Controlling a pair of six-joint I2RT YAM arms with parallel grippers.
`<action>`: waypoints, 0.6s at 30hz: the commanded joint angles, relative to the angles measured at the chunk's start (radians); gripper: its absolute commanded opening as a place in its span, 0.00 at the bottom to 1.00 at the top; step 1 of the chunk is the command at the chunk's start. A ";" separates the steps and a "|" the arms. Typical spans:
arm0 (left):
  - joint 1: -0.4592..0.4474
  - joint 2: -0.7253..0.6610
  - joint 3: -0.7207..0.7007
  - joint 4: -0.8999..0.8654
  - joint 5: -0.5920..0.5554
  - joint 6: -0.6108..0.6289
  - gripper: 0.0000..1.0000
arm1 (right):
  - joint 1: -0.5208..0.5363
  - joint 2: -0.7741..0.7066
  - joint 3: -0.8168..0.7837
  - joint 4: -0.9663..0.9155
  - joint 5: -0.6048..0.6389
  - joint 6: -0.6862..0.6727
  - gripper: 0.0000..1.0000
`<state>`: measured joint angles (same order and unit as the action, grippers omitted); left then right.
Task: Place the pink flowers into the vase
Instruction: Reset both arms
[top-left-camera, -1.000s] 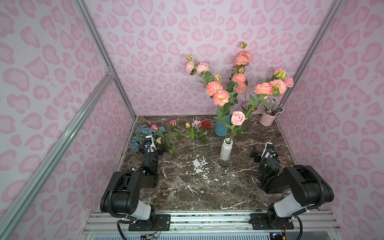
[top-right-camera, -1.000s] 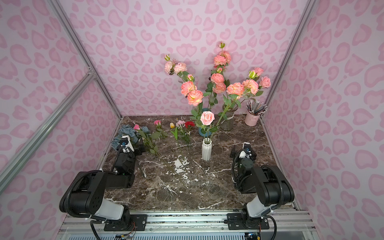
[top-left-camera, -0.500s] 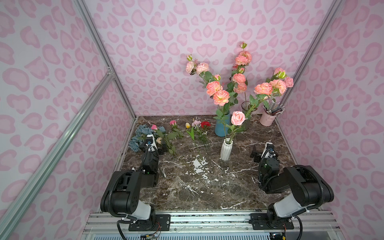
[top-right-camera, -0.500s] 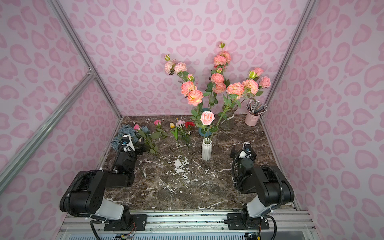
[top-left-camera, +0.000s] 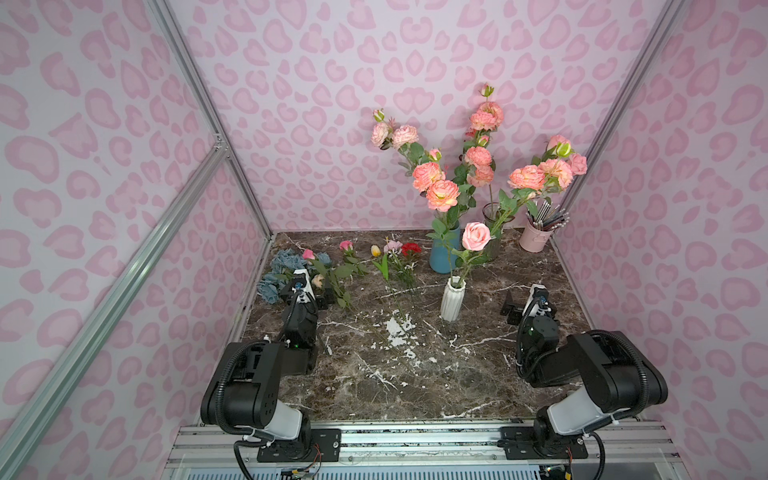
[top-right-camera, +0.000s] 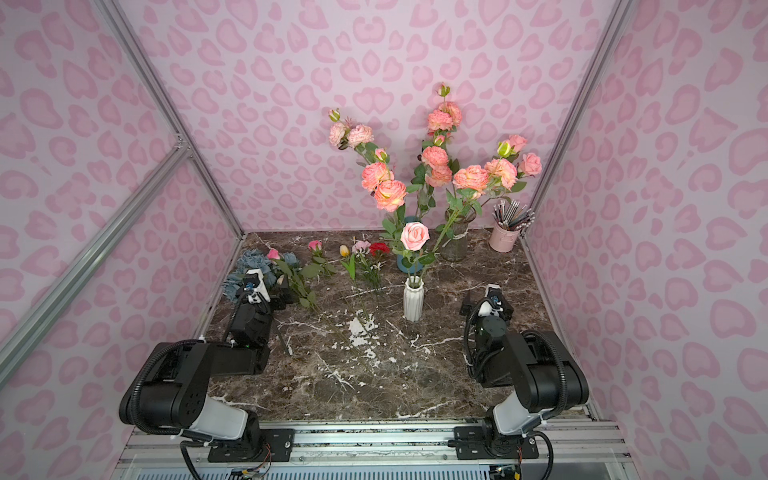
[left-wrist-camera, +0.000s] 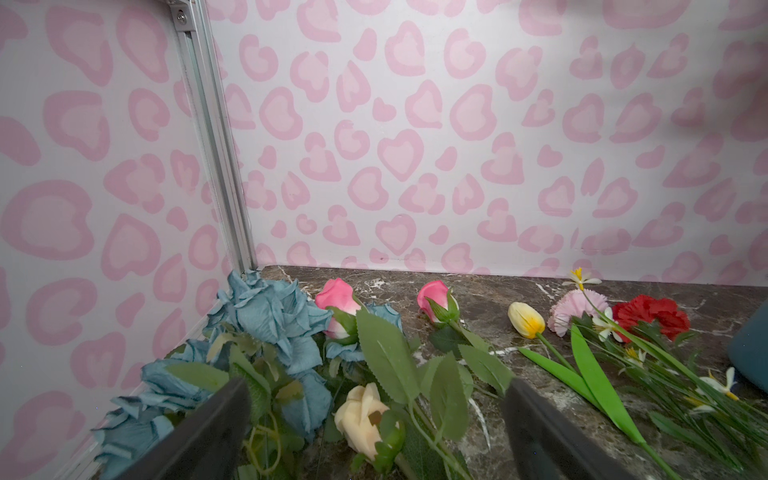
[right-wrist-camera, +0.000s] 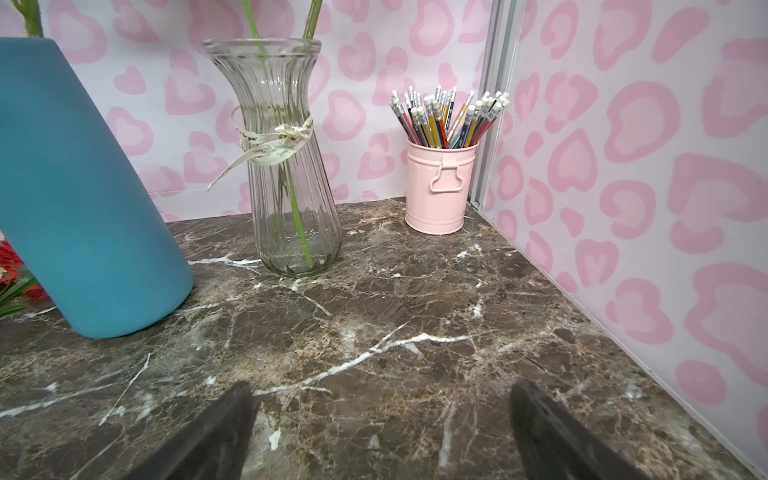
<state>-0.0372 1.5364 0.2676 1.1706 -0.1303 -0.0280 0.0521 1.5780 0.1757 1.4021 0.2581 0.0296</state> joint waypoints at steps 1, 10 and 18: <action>0.003 -0.004 0.001 0.018 0.006 0.005 0.98 | 0.000 -0.004 0.003 0.024 -0.007 0.006 0.99; 0.004 -0.004 0.007 0.005 0.045 0.019 0.98 | -0.001 0.019 -0.163 0.369 0.004 0.009 0.99; 0.022 -0.006 -0.008 0.031 0.039 -0.006 0.98 | 0.048 0.053 -0.175 0.442 -0.038 -0.079 0.99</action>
<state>-0.0166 1.5257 0.2230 1.2160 -0.0757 -0.0212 0.0795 1.6089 0.0120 1.5902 0.1776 -0.0086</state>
